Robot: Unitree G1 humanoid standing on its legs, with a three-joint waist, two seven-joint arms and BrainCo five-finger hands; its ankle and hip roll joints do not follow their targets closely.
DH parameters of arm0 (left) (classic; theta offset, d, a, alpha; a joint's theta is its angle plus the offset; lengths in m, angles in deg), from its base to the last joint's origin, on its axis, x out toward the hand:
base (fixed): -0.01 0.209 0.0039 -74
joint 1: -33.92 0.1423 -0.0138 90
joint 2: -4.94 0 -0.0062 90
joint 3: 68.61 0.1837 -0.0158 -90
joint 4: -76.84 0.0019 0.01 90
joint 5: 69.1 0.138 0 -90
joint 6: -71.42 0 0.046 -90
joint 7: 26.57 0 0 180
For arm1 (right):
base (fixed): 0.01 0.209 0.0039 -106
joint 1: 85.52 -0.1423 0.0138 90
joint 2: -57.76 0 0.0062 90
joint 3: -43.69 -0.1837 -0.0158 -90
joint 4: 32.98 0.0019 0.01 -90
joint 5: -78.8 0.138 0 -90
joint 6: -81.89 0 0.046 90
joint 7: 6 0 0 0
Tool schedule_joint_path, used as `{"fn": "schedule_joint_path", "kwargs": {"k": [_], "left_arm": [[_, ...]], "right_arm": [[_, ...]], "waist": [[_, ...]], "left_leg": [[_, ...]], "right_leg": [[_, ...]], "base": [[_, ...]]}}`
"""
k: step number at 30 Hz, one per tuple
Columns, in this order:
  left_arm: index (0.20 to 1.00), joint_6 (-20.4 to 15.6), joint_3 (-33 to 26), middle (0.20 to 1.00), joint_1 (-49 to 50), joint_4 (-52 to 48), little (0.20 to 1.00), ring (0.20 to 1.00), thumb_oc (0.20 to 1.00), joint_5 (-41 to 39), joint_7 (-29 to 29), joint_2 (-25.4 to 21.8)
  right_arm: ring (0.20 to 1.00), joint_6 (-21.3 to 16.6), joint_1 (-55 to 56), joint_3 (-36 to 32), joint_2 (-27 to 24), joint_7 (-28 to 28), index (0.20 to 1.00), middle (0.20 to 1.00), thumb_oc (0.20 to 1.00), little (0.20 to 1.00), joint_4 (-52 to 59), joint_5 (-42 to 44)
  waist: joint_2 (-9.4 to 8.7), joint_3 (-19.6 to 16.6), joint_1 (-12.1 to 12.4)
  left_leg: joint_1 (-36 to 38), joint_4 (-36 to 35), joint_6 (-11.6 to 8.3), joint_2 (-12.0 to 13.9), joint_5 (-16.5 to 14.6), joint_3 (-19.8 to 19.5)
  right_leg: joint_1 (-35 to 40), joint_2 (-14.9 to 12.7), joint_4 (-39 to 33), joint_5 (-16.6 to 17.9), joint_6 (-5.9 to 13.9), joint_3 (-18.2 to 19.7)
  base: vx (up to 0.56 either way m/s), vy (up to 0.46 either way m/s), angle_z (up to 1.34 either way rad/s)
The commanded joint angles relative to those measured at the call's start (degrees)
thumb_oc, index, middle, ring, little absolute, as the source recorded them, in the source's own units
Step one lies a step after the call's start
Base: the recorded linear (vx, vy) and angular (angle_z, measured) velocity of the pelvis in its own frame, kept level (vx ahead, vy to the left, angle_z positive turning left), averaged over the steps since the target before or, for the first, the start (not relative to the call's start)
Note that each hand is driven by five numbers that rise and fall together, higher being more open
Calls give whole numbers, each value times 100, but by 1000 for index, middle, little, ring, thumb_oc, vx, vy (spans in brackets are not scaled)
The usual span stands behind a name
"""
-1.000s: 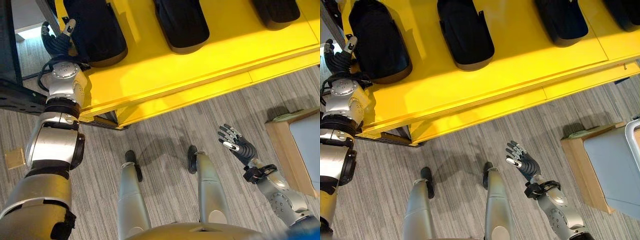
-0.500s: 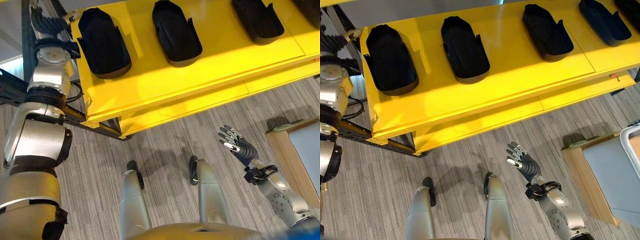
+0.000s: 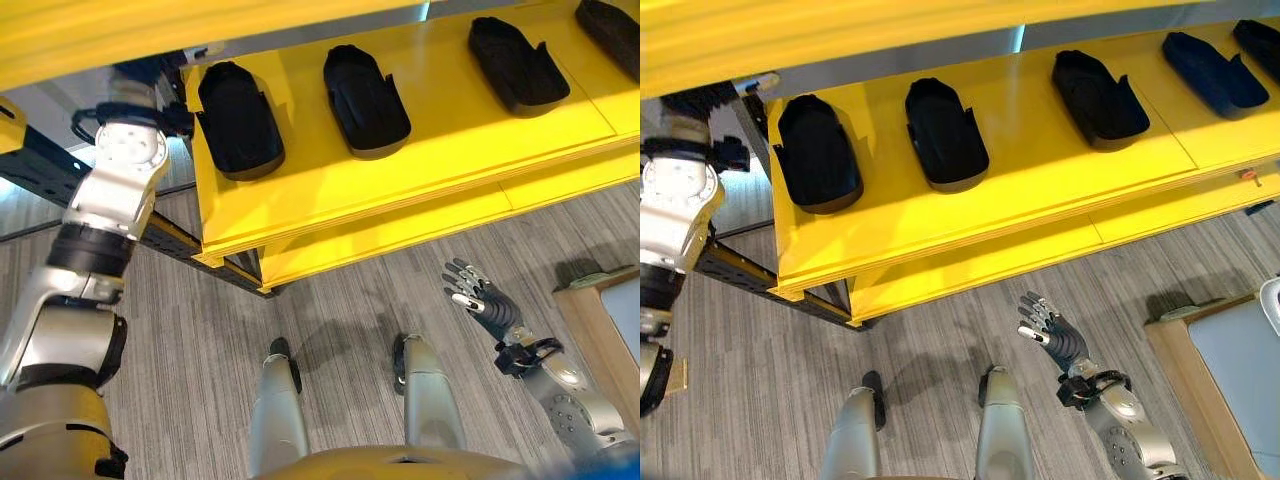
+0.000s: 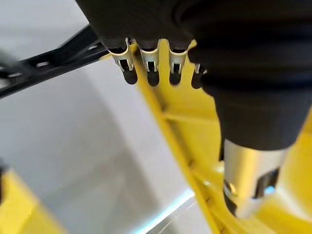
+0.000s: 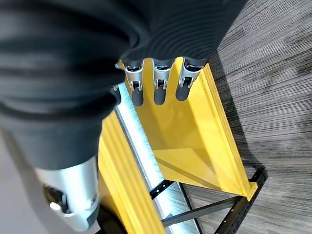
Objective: Move parts from the plastic box to the shelf.
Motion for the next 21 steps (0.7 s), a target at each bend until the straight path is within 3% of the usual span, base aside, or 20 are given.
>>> {"fn": "schedule_joint_path", "kwargs": {"k": [1,4,8,11,17,18,21], "left_arm": [[1000,-385,-215,1000,-362,-22,1000,1000,1000,62,284,-64],[1000,-422,-297,1000,-10,-328,1000,1000,1000,26,428,29],[1000,-445,-517,1000,1461,-1249,1000,1000,1000,-126,976,994],[1000,-450,-543,1000,1922,-1555,1000,1000,1000,-183,1180,1270],[1000,-345,-557,1000,3010,-2065,1000,1000,1000,-952,1841,1701],[1000,-222,-527,1000,3832,-2247,1000,1000,1000,-1372,2302,1859],[1000,-106,-466,1000,4366,-2049,1000,1000,1000,-1684,2568,2012]], "right_arm": [[1000,-212,-187,-82,-23,41,1000,1000,1000,1000,210,-136],[1000,-216,-195,-79,18,44,1000,1000,1000,1000,207,-171],[1000,-196,-179,-72,341,-3,1000,1000,1000,1000,206,-276],[1000,-202,-165,-101,402,-5,1000,1000,1000,1000,205,-333],[1000,-200,-182,-27,534,-28,1000,1000,1000,1000,126,-432],[1000,-208,-144,-39,590,-1,1000,1000,1000,1000,124,-474],[1000,-244,-124,-32,645,-9,1000,1000,1000,1000,133,-569]], "waist": [[35,-81,-2],[40,-115,-7],[33,-465,-28],[28,-615,-24],[32,-987,39],[18,-1139,95],[-5,-1200,148]], "left_leg": [[417,-351,-40,231,65,-183],[617,-598,-34,231,177,-156],[1528,-1663,-2,246,515,73],[1734,-1923,13,245,582,148],[2225,-2582,50,206,780,368],[2479,-2827,79,158,819,479],[2564,-2857,116,104,782,499]], "right_leg": [[627,-196,-1131,698,331,253],[856,-186,-1400,807,360,207],[1781,-166,-2452,1130,470,-18],[1991,-164,-2732,1216,497,-70],[2456,-182,-3489,1515,566,-181],[2678,-217,-3765,1634,600,-234],[2774,-257,-3861,1694,630,-234]], "base": [[52,15,-2],[61,8,-4],[171,6,-5],[98,7,-1],[85,26,-11],[80,55,-15],[29,58,-12]]}}
